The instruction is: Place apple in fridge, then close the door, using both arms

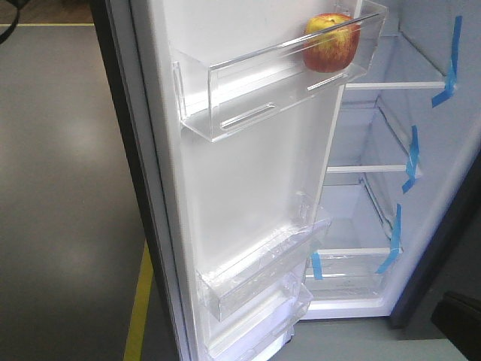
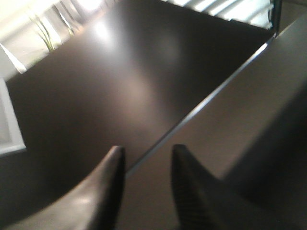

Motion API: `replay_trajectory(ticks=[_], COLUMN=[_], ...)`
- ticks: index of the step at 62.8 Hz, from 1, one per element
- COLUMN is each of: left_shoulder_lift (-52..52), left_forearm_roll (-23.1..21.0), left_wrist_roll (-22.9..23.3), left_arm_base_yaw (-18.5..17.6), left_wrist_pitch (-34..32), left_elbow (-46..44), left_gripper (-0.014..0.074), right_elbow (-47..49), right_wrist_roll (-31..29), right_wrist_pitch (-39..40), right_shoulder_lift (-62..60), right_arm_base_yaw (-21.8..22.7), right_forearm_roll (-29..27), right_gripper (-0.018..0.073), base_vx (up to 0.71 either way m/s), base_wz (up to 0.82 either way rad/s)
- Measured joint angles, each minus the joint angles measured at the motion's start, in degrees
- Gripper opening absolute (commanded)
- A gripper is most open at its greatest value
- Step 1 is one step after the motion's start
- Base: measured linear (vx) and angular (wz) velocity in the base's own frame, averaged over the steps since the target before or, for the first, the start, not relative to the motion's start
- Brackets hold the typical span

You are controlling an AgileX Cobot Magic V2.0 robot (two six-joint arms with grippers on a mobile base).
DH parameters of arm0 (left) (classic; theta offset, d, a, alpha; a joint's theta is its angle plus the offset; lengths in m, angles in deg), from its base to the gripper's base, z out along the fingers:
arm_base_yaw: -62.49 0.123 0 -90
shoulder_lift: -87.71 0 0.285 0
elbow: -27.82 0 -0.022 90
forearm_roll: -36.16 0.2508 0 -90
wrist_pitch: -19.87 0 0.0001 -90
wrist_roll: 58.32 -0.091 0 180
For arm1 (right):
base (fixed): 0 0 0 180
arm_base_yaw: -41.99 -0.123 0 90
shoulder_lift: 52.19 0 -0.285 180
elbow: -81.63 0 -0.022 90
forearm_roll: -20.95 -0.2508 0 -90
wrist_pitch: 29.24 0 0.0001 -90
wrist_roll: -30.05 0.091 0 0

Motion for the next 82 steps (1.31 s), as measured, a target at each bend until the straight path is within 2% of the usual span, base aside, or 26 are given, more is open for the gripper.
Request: replay_trajectory(ticks=[6, 15, 18, 23, 37, 45, 54, 59, 67, 73, 78, 82], left_shoulder_lift=[4.51, 8.46, 9.39, 10.41, 11.58, 11.81, 11.81, 11.81, 11.81, 11.76, 11.76, 11.76], left_forearm_roll=[6.05, 15.40, 17.62, 19.30, 20.96, 21.01, 20.90, 21.60, 27.65, 32.21, 35.78, 38.07], left_wrist_roll=[5.56, 14.05, 16.46, 17.92, 18.44, 18.48, 18.54, 18.60, 18.60, 18.55, 18.55, 18.55], left_arm_base_yaw=[0.40, 1.32, 1.58, 1.78, 1.38, -0.65, -5.73, -9.91, -14.28, -13.83, -11.66, -9.56], left_wrist_pitch=[-2.81, -5.07, -6.24, -9.45, -22.33, -26.17, -27.47, -28.11, -31.74, -32.64, -31.71, -30.30], left_elbow=[-4.59, -10.52, -11.86, -13.17, -13.73, -13.73, -13.73, -13.73, -14.05, -15.16, -16.46, -17.33], left_gripper=[0.0429, 0.0431, 0.0430, 0.0428, 0.0428, 0.0428, 0.0428, 0.0428, 0.0428, 0.0428, 0.0428, 0.0428], right_elbow=[0.00, 0.00, 0.00, 0.00, 0.00, 0.00, 0.00, 0.00, 0.00, 0.00, 0.00, 0.00], right_wrist_roll=[0.00, -0.02, -0.02, -0.09, -0.14, -0.16, -0.16, -0.16, -0.16, -0.26, -1.47, -3.30], right_wrist_pitch=[0.03, -0.14, -0.20, -0.27, -0.27, -0.21, 0.11, 0.60, 1.84, 3.27, 5.15, 7.76], right_shoulder_lift=[0.00, 0.00, 0.00, 0.00, 0.00, 0.00, 0.00, 0.00, 0.00, 0.00, 0.00, 0.00], right_arm_base_yaw=[0.00, 0.00, 0.00, 0.00, 0.00, 0.00, 0.00, 0.00, 0.00, 0.00, 0.00, 0.00], right_forearm_roll=[0.06, 0.12, 0.12, 0.12, 0.12, 0.12, 0.12, 0.12, 0.12, 0.12, 0.01, 0.00], right_gripper=[-0.0004, -0.0004, -0.0004, -0.0004, -0.0004, -0.0004, -0.0004, -0.0001, 0.0023, 0.0076, 0.0134, 0.0216], base_vx=[0.00, 0.00, 0.00, 0.00, 0.00, 0.00, 0.00, 0.00, 0.00, 0.00, 0.00, 0.00], base_wz=[0.00, 0.00, 0.00, 0.00, 0.00, 0.00, 0.00, 0.00, 0.00, 0.00, 0.00, 0.00])
